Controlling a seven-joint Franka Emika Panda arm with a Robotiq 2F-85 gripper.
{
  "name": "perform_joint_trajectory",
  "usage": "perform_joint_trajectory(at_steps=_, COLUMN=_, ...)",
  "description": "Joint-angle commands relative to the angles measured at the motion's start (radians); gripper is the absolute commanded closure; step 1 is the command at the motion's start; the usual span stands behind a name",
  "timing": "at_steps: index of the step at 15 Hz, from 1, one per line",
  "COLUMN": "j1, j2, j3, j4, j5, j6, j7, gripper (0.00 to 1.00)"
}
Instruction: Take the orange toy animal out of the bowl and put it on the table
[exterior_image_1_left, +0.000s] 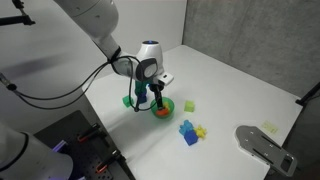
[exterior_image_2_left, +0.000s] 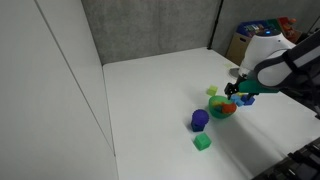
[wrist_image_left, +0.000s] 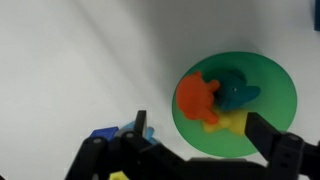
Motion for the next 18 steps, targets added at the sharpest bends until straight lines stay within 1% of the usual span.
perform_joint_trajectory(at_steps=1, j1=0.037, j2=0.076, j3=-0.051, j4=0.056, j5=0.023, j6=0.011, j7=0.024, gripper=0.0)
perform_joint_trajectory(at_steps=3, j1=0.057, j2=0.113, j3=-0.07, j4=0.078, j5=0.023, j6=0.014, j7=0.029, gripper=0.0)
perform_joint_trajectory(at_steps=11, j1=0.116, j2=0.206, j3=-0.094, j4=0.134, j5=0.056, j6=0.012, j7=0.036, gripper=0.0)
perform_joint_trajectory(at_steps=12, j1=0.124, j2=0.213, j3=-0.099, j4=0.138, j5=0.055, j6=0.011, j7=0.037, gripper=0.25)
perform_joint_trajectory(at_steps=13, j1=0.131, j2=0.22, j3=-0.105, j4=0.142, j5=0.053, j6=0.011, j7=0.038, gripper=0.26)
perform_joint_trajectory(at_steps=14, j1=0.136, j2=0.224, j3=-0.109, j4=0.145, j5=0.053, j6=0.01, j7=0.038, gripper=0.32)
perform_joint_trajectory(at_steps=16, j1=0.144, j2=0.228, j3=-0.117, j4=0.149, j5=0.054, j6=0.008, j7=0.037, gripper=0.51)
perform_joint_trajectory(at_steps=18, j1=0.151, j2=0.223, j3=-0.122, j4=0.149, j5=0.055, j6=0.005, j7=0.036, gripper=0.67)
